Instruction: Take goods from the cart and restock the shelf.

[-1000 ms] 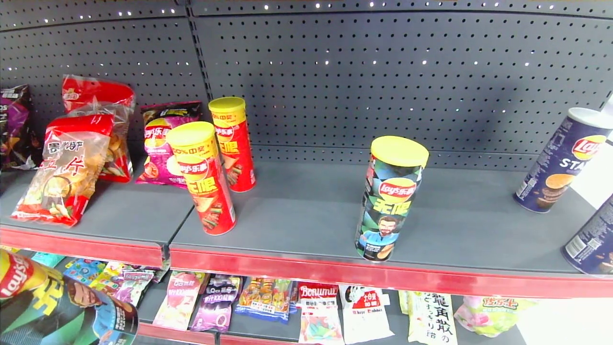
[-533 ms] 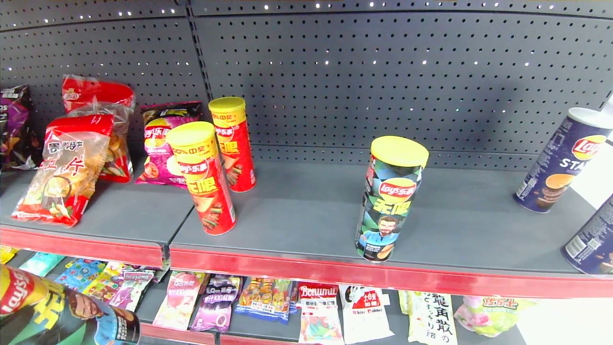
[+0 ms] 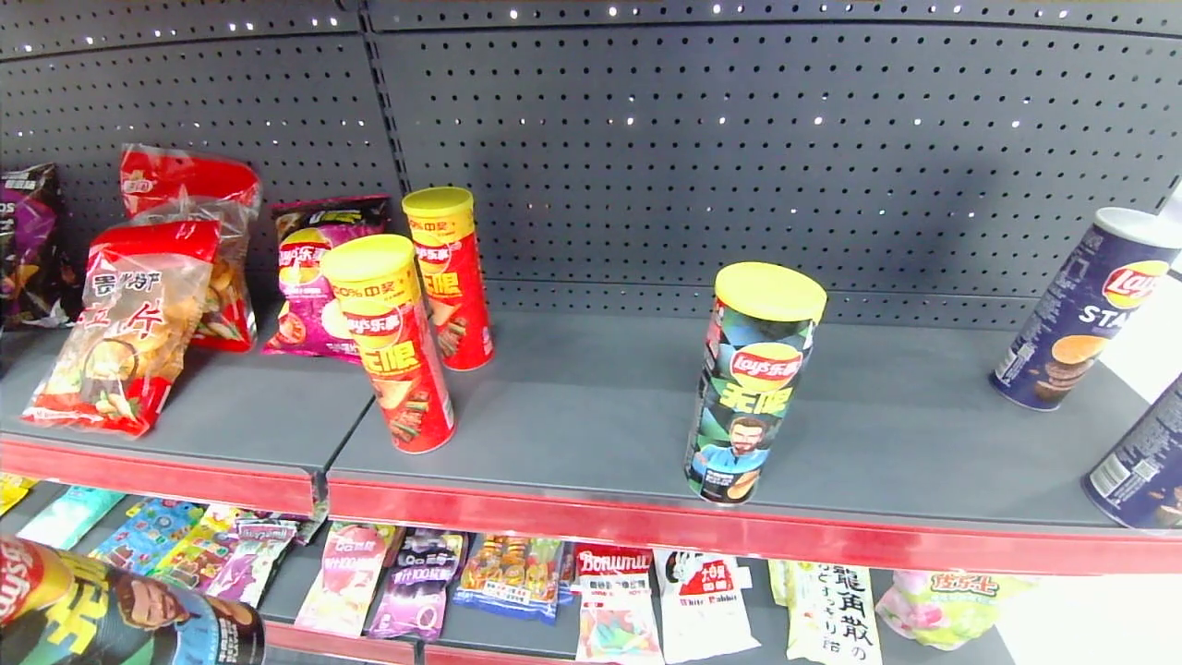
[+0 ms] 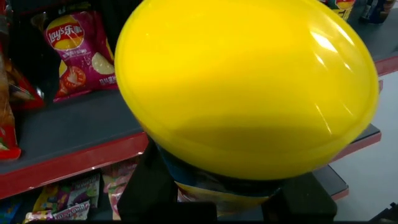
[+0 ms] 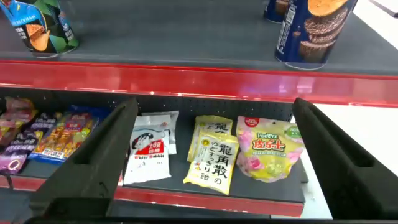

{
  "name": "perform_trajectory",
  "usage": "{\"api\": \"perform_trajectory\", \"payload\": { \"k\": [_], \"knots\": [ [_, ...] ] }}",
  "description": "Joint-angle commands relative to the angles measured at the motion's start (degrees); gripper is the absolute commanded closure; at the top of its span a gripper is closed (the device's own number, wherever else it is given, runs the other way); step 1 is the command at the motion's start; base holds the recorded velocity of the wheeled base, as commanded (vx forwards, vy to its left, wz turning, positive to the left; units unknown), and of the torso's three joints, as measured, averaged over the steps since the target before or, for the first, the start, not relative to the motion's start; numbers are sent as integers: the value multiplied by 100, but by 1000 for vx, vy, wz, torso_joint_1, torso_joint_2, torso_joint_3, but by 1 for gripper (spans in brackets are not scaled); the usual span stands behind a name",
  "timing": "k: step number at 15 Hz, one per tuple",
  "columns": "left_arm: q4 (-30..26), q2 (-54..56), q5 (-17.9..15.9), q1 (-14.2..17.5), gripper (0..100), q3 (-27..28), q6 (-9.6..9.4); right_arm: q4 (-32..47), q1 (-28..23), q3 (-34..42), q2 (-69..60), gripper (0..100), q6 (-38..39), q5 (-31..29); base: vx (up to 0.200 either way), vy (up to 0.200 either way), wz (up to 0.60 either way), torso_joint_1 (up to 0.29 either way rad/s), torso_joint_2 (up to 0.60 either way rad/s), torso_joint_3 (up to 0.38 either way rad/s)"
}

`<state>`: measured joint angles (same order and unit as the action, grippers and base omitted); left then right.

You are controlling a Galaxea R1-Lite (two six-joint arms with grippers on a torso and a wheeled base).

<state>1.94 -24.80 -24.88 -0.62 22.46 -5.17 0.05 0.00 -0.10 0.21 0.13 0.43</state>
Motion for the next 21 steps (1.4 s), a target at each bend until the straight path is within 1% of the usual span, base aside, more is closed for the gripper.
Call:
{"api": "perform_trajectory", "payload": {
  "k": [1, 7, 10, 12, 14, 16, 17, 18, 19, 20, 21],
  "knots": [
    [8, 27, -8, 1, 100, 4, -2, 4, 9, 1, -3, 0, 4, 1, 0, 0, 0, 0, 0, 0],
    [8, 10, -8, 1, 100, 31, -2, 4, 0, 1, -3, 0, 4, 1, 0, 0, -600, 3, 0, 4],
    [8, -96, -17, 1, 100, 145, 7, 4, 0, 1, -3, 0, 4, 1, 0, 0, 0, 0, 0, 0],
    [26, -570, -8, 1, 100, 382, 7, 4, 0, 1, -3, 0, 4, 1, 0, 0, 0, 0, 0, 0],
    [105, -1212, -8, 1, 100, 760, 7, 4, 0, 1, -3, 0, 4, 1, 0, 0, 0, 0, 0, 0],
    [377, -2020, -70, -17, 100, 1050, -2, 4, 0, 1, -3, 0, 4, 1, 0, 0, 0, 0, 0, 0],
    [536, -2381, -140, -122, 100, 1121, -37, 4, 0, 1, -3, 0, 4, 1, 0, 0, 0, 0, 0, 0],
    [799, -2776, -140, -368, 100, 1165, -46, 4, 9, 1, -3, 0, 4, 1, 0, 0, 0, 0, 0, 0],
    [1081, -3119, -140, -544, 100, 1173, -54, 4, 9, 1, -3, 0, 4, 1, 0, 0, 0, 0, 0, 0],
    [1204, -3268, -140, -632, 100, 1182, -54, 4, 9, 1, -3, 0, 4, 1, 0, 0, 0, 0, 0, 0],
    [1538, -3638, -149, -817, 100, 1200, -54, 4, 9, 1, -3, 0, 4, 1, 0, 0, 0, 0, 0, 0]
  ]
}}
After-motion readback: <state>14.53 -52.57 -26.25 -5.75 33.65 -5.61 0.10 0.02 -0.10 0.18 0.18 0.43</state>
